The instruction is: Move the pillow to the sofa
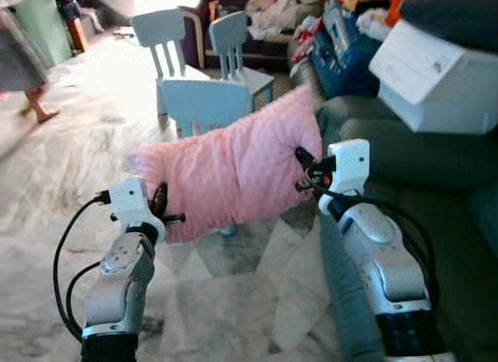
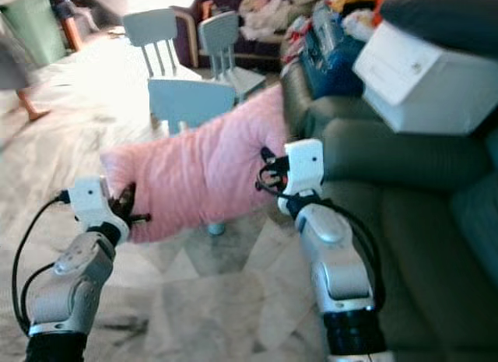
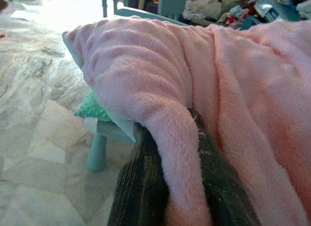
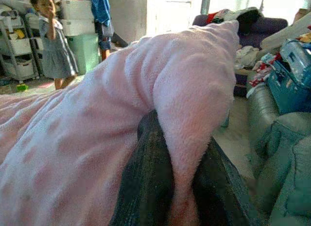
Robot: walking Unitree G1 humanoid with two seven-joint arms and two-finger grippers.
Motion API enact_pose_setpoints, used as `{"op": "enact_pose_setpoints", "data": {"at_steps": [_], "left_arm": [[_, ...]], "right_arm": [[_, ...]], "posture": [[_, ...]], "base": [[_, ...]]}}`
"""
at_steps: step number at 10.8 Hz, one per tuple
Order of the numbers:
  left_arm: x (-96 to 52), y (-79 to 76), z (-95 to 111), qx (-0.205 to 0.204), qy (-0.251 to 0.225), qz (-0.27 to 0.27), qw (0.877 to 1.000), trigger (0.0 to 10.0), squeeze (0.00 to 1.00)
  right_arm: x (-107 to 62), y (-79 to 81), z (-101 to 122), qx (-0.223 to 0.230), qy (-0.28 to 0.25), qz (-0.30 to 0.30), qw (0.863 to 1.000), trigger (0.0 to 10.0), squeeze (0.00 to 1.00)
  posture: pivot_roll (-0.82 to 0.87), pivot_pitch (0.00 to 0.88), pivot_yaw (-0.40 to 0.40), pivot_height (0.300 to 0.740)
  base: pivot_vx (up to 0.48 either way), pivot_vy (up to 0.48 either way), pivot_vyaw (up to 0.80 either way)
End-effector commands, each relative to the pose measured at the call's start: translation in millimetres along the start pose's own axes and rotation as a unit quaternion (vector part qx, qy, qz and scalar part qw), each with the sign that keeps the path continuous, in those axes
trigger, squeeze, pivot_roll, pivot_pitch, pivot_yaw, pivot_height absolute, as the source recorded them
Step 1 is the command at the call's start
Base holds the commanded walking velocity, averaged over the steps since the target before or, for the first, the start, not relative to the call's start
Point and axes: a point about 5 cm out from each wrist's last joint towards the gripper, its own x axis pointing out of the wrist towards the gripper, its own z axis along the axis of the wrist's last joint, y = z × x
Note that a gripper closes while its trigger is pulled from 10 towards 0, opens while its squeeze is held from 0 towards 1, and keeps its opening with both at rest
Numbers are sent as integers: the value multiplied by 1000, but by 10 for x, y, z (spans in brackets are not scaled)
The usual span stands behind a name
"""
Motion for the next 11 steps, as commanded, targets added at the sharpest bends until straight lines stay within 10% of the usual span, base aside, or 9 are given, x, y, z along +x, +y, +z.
{"op": "enact_pose_setpoints", "data": {"at_steps": [1, 6, 11], "left_arm": [[14, -94, 5, -2, -2, -19, 1000, 10000, 0], [30, -107, 13, -1, -2, -23, 1000, 10000, 0], [62, -136, 46, 6, -7, -36, 999, 10000, 0]], "right_arm": [[-7, -44, 47, -4, -8, -5, 1000, 10000, 0], [5, -45, 48, -6, -7, -5, 1000, 10000, 0], [-7, -49, 28, -11, 3, -8, 1000, 10000, 0]], "posture": [[-126, 0, -41, 740], [-128, 0, -38, 740], [-138, 0, -37, 740]], "base": [[0, 480, 0], [0, 473, 0], [0, 0, -437]]}}
